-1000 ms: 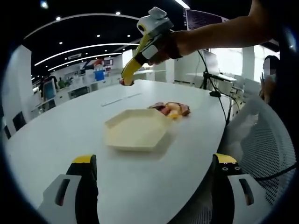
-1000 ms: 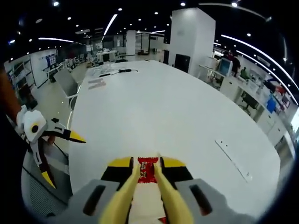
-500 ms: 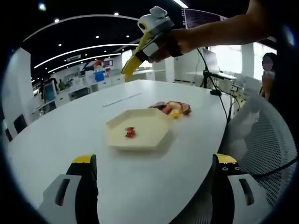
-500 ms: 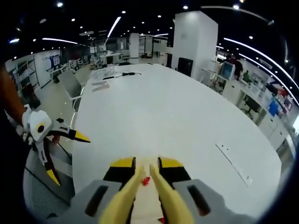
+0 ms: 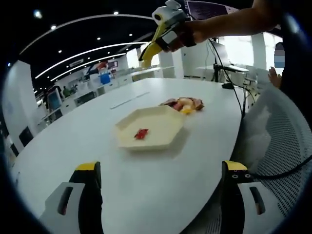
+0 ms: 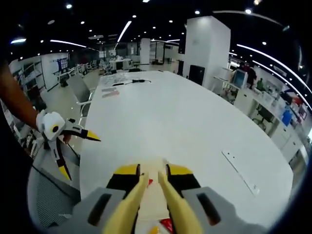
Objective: Place the target food into the container with the food tongs after gripping and lifting it, then release it inside without dropping or visibly crushing the food.
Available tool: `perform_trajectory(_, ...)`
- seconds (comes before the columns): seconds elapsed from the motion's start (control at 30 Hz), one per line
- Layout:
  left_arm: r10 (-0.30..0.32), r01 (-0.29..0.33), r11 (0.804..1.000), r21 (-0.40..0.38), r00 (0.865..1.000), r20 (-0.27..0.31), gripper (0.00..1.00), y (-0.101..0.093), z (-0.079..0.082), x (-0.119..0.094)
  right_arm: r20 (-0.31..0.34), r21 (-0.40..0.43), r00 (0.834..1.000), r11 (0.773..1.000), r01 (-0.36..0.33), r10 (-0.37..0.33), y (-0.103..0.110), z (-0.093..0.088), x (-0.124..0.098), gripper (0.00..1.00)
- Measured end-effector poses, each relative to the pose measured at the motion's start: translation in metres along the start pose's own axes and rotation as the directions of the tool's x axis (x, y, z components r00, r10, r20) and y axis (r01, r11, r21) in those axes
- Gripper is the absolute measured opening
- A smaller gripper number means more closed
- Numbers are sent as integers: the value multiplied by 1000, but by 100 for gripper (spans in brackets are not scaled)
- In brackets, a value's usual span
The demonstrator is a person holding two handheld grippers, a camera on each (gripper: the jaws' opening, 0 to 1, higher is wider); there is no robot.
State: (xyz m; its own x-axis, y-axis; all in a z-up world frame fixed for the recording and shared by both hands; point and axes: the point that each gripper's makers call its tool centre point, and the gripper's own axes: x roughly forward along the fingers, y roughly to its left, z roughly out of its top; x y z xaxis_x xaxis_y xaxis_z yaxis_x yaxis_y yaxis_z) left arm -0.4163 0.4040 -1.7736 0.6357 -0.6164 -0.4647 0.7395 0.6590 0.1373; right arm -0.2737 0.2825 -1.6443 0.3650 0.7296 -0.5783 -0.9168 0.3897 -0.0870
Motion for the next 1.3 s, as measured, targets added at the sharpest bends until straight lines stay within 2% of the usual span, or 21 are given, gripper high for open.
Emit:
perform_trajectory(0.23, -19, 19, 1000, -9, 1000, 2, 100, -2, -1, 1, 2, -10, 1000, 1000, 21, -21, -9, -2, -5, 21)
perform_trajectory(0.33, -30, 30, 999, -18, 1000, 1, 100, -4, -2, 2, 26, 26, 999, 999, 33, -34, -11, 3, -10, 21)
perform_trajectory(0.5, -42, 41, 999, -25, 999, -8, 100, -5, -5, 2, 14, 2, 999, 999, 49, -49, -11, 1, -14, 21)
perform_trajectory(0.53, -48, 49, 998, -33, 999, 13, 100, -6, -1, 1, 16, 6, 998, 998, 59, -59, -13, 1, -17, 21)
perform_trajectory(0.63, -47, 47, 998, -35, 999, 10, 100, -6, -2, 1, 21, 14, 997, 997, 72, -72, -14, -1, -22, 22)
perform_trajectory(0.97, -88, 89, 995, -41, 996, 15, 100, -15, -2, 2, 6, 36, 994, 993, 112, -113, -13, -18, -49, 22)
perform_trajectory(1.3, -72, 73, 996, -53, 997, 26, 100, -13, 2, 1, -2, 46, 990, 989, 139, -139, -17, -40, -76, 22)
